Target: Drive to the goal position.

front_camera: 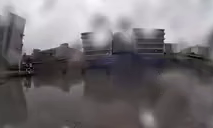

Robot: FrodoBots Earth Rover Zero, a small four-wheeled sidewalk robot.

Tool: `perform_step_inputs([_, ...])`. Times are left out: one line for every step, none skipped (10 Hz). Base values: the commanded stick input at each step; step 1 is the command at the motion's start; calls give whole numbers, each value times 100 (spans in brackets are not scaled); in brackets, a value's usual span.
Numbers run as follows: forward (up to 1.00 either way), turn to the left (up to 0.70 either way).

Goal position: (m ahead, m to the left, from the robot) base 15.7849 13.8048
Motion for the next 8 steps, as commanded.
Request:
perform_step_inputs([100,22])
perform_step_inputs([100,40])
perform_step_inputs([100,40])
perform_step_inputs([100,13])
perform_step_inputs([100,2])
perform_step_inputs([100,2])
perform_step_inputs([100,2])
perform_step_inputs([100,2])
